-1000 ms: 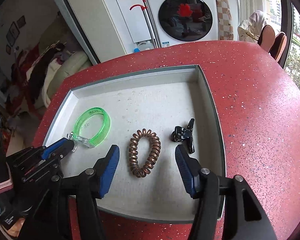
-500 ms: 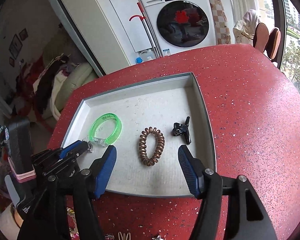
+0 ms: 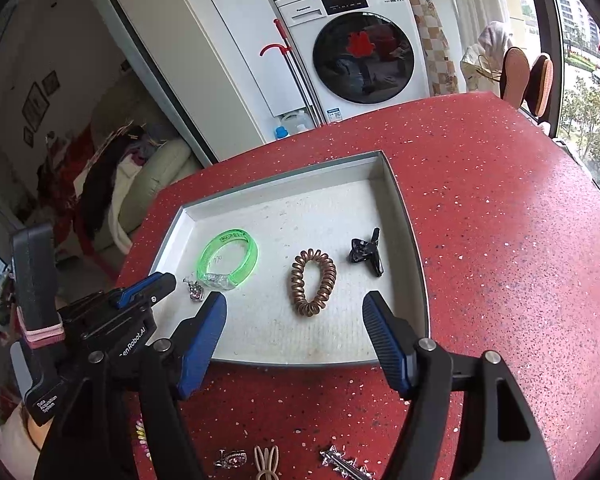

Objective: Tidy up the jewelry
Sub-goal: 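Open the left tool to release the pendant while the right releases the coil tie, then withdraw both tools from the tray toward the remaining jewelry, then grasp the yellow hair tie with the right tool while the left approaches the braided bracelet, then grasp the brown braided bracelet with the left tool while the right carries the yellow tie to the tray, then open the right tool to drop the yellow tie in the tray while the left releases the braided bracelet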

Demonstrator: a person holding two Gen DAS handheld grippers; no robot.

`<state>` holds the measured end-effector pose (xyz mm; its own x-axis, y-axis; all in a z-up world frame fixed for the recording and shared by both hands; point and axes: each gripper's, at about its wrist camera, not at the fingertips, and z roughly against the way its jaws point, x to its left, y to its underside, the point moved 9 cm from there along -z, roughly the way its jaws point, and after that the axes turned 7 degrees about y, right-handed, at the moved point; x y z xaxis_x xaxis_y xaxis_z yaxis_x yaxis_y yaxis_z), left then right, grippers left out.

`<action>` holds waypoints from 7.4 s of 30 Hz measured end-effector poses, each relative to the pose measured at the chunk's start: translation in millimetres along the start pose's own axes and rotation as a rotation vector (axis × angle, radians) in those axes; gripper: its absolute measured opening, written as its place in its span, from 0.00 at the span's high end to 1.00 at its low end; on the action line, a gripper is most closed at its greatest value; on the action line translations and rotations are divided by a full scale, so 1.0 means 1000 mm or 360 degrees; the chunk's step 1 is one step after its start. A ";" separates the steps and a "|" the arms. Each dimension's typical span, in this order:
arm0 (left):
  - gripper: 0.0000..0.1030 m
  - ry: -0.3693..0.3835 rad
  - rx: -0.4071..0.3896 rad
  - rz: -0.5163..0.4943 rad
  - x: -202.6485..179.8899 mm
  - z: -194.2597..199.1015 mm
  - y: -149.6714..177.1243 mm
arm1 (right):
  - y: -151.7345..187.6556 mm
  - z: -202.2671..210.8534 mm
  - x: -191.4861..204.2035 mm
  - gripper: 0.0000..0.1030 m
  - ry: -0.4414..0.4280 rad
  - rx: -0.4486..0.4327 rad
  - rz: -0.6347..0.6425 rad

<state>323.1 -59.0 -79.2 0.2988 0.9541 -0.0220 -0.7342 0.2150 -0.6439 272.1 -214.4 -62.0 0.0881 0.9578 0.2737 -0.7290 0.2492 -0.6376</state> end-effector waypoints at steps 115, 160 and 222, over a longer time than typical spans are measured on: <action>0.76 0.0155 0.0127 0.0042 -0.019 0.064 0.139 | 0.154 0.053 -0.030 0.86 0.0343 0.0165 0.0403; 0.76 0.0406 -0.0177 0.0208 0.003 0.109 -0.002 | -0.006 0.052 0.033 0.86 -0.0041 -0.0018 0.0293; 0.75 0.0180 0.0029 0.0047 -0.010 -0.009 0.013 | -0.001 -0.020 -0.004 0.43 -0.0007 0.0080 0.0011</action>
<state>316.2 -67.8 -93.7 0.3430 0.9307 -0.1275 -0.7544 0.1921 -0.6276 286.2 -216.0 -76.9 0.0800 0.9588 0.2726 -0.7629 0.2349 -0.6024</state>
